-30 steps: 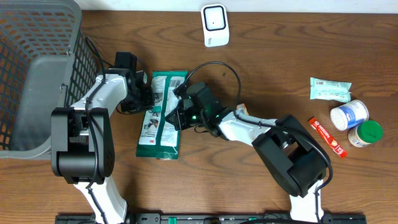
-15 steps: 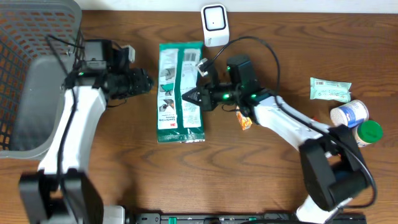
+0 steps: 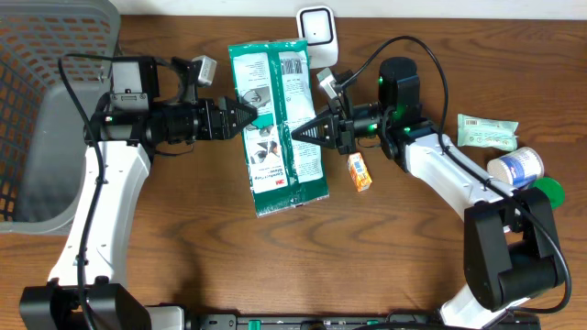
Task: Scan the item barcode
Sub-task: 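Lift the green wipes packet with both grippers, then release the right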
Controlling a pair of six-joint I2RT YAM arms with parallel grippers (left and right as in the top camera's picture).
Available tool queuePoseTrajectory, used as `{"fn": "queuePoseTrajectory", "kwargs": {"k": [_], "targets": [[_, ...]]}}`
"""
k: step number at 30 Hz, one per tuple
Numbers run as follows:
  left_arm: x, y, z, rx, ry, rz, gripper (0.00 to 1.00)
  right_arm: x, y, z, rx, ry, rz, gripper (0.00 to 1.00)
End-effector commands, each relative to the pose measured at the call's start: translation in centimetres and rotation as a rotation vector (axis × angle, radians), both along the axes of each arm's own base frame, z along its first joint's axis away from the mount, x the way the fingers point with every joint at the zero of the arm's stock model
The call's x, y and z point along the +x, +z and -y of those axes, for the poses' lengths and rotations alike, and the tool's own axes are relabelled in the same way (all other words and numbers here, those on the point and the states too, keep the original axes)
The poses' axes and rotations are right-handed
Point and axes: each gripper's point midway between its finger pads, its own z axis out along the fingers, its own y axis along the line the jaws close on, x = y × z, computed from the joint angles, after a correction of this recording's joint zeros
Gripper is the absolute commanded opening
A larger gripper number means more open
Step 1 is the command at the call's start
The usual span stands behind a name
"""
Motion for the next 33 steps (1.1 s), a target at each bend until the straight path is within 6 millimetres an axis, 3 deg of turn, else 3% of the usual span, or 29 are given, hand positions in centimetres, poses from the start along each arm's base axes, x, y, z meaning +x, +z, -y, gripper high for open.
{"fn": "queuePoseTrajectory", "kwargs": {"k": [1,8,18,28,30,33], "targets": [[-1.5,3.3,2.0,-0.167,-0.147,0.068,0.73,-1.0,1.2,0.1,0.027,0.05,0.02,0.01],[-1.8,3.6,2.4,-0.183,-0.167,0.07,0.73,-1.4,1.8,-0.8,0.037,0.065,0.047,0.01],[-3.0,3.5,5.0,-0.182,-0.242,0.065,0.68,-1.0,1.8,-1.6,0.026,0.029,0.049,0.01],[-2.6,3.7,5.2,-0.17,-0.249,0.108,0.21,-1.0,2.0,-1.6,0.028,0.029,0.038,0.03],[-2.1,3.5,5.0,-0.145,-0.232,0.126,0.08,-1.0,2.0,-1.6,0.027,0.028,0.031,0.12],[-1.1,2.9,4.5,-0.087,-0.189,0.144,0.08,-0.9,2.0,-1.5,0.027,0.026,0.031,0.31]]}}
